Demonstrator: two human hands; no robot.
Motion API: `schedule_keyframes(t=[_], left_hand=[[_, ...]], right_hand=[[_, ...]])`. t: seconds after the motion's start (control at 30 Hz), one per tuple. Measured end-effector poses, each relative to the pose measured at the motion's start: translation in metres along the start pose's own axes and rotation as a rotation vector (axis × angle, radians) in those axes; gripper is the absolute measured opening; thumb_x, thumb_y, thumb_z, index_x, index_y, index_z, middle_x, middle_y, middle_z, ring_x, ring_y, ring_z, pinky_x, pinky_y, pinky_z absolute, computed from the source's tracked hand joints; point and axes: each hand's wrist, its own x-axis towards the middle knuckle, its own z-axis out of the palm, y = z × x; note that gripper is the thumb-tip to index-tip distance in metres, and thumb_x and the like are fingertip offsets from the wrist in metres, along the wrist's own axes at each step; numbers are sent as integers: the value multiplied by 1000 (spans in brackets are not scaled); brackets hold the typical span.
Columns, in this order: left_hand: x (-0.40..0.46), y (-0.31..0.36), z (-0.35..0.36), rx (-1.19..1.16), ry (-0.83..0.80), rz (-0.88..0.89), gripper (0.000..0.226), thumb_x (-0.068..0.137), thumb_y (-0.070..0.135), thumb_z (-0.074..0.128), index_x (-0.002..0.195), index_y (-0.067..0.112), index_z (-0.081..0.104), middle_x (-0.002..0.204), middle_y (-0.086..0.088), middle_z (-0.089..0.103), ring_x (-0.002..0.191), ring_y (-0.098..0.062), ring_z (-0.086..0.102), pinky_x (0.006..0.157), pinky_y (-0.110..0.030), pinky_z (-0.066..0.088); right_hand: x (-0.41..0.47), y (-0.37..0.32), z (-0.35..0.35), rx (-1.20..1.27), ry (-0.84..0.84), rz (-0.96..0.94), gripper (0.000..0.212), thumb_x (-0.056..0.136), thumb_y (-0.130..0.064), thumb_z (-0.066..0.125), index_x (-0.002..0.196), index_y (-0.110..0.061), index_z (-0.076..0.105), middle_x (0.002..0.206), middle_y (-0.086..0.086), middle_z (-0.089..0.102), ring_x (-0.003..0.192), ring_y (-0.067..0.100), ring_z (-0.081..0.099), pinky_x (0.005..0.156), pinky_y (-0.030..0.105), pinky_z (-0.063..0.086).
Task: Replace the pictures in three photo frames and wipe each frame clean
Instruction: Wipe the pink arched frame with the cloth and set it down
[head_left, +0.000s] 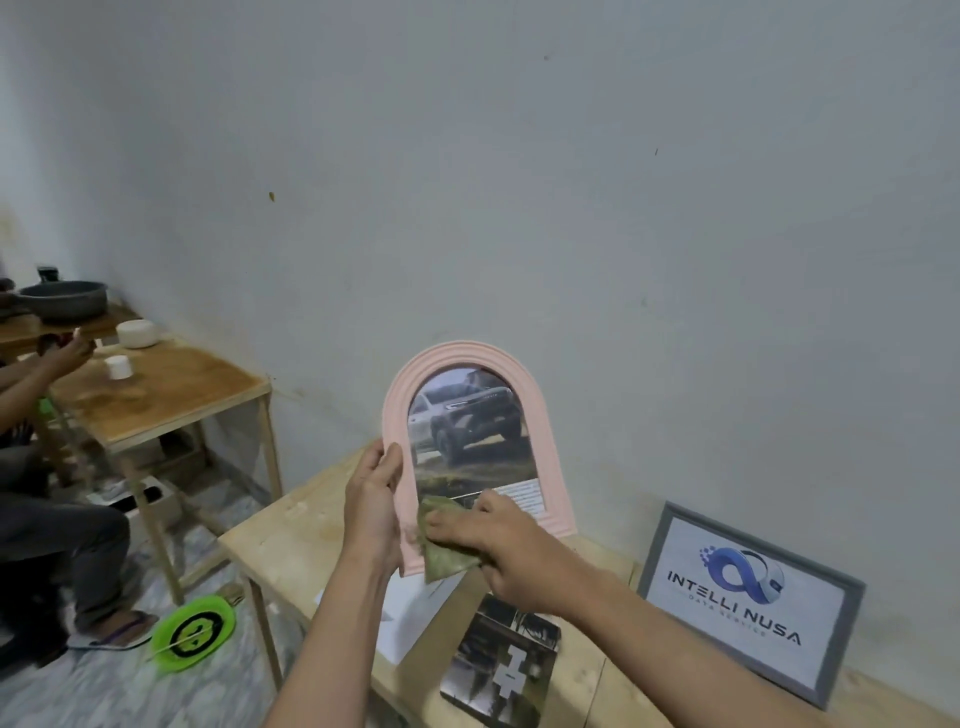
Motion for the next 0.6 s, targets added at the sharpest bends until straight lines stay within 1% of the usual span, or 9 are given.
schedule_keyframes(t=[0.1,0.17,0.23,0.3,0.37,0.43,0.5,0.57,0.6], left_hand=[[-4,-3,-6,92,37,-3,22,100,26,53,102,18,73,105,-29,66,90,-41,60,79,-54,47],[-4,-3,-8,95,55,-12,22,99,29,54,105,22,74,114,-30,63,93,-40,62,79,-52,50],[-2,2,-12,105,47,-7,23,100,29,54,110,21,72,112,-26,67,93,-41,66,77,-51,54],[-3,6,-14,111,34,-11,23,102,24,52,115,17,70,103,-20,72,85,-36,69,71,-44,57],[-7,6,-12,117,32,-55,23,101,24,53,115,17,69,101,-19,72,86,-37,69,80,-51,56],[-13,4,-8,123,38,-103,22,98,30,55,111,24,72,108,-17,73,98,-41,69,94,-63,51],[-21,-1,4,152,1,-127,22,98,33,55,107,27,74,111,-17,72,105,-43,67,96,-66,48],[-28,-3,19,137,-62,-133,22,100,27,54,105,22,74,108,-20,72,99,-41,69,92,-62,52],[-32,-3,27,117,-107,-133,22,100,23,53,105,19,74,104,-21,72,93,-39,70,86,-56,55]], right_hand=[[-6,11,-13,7,-78,7,61,81,4,47,132,-29,55,129,-14,59,93,16,40,84,34,44],[-13,21,-25,-62,-83,1,62,80,2,51,132,-32,54,129,-16,59,92,15,41,80,36,46],[-25,35,-37,-163,-74,-27,60,79,-1,54,130,-33,55,132,-21,57,90,17,43,72,38,47],[-37,48,-50,-219,-88,42,56,82,-6,53,128,-37,57,128,-20,59,89,16,43,71,38,46],[-42,52,-63,-75,-82,204,58,85,-4,51,125,-46,56,113,-8,60,91,13,47,80,30,45],[-32,42,-73,179,141,288,70,81,6,49,129,-45,52,113,-2,58,103,13,53,90,17,41],[-8,29,-85,283,515,315,71,80,13,46,137,-30,48,125,-2,57,112,14,52,93,6,37],[22,25,-94,146,694,322,58,81,5,40,136,-14,51,125,1,58,110,20,54,94,11,41],[34,23,-95,32,676,299,57,79,-5,37,134,-9,53,127,6,60,112,25,55,99,22,42]])
